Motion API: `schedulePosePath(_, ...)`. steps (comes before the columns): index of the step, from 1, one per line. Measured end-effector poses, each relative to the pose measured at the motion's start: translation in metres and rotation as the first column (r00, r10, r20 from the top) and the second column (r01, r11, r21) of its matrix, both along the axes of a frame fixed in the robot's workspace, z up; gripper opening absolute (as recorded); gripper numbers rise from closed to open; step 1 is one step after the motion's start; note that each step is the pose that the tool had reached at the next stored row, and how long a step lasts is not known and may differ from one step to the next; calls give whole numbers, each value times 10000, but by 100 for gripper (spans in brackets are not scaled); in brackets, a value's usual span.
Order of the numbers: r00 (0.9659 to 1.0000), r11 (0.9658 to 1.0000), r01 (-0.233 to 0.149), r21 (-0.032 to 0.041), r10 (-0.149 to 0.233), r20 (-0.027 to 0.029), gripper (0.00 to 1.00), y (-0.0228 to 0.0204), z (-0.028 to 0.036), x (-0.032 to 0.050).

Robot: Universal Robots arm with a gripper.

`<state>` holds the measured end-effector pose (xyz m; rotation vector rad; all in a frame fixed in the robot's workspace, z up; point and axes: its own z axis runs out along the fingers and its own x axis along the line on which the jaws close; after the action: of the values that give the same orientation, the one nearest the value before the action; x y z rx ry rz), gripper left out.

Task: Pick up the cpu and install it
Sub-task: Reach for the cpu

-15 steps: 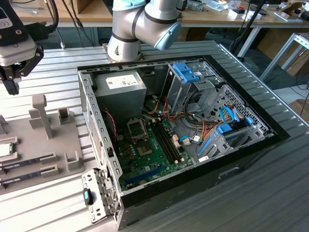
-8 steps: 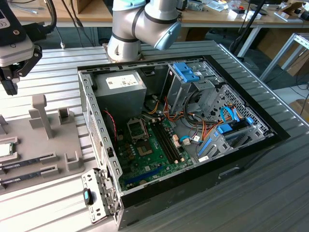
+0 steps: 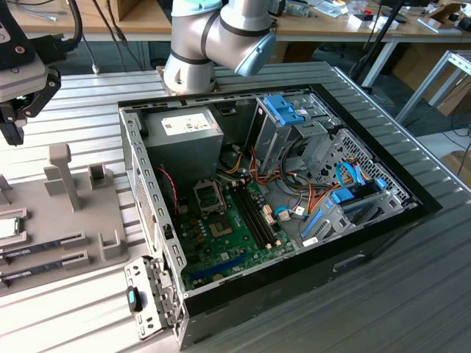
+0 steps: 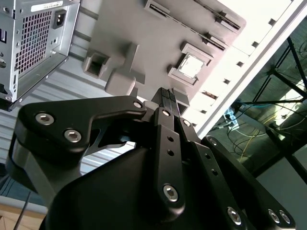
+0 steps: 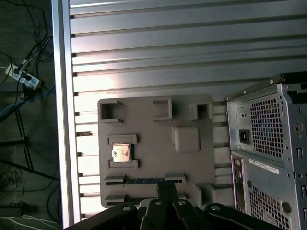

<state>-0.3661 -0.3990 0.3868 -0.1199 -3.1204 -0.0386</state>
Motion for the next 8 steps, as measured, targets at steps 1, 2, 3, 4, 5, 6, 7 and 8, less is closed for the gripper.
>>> schedulePosePath(1,10000,10000,0,0,0,-1,11,0,0,-5)
schedulePosePath(2,10000,10000,0,0,0,0,11,0,-1,-10)
schedulePosePath(3,10000,10000,0,0,0,0,11,0,-1,-16)
schedulePosePath(4,10000,10000,0,0,0,-1,11,0,-1,-23)
schedulePosePath(5,10000,10000,0,1,0,0,11,0,-2,-26)
schedulePosePath(6,10000,10000,0,0,0,-1,11,0,-2,-30)
schedulePosePath(7,10000,10000,1,0,-1,-1,11,0,-2,-35)
schedulePosePath(8,10000,10000,1,-1,-1,-1,11,0,-2,-41)
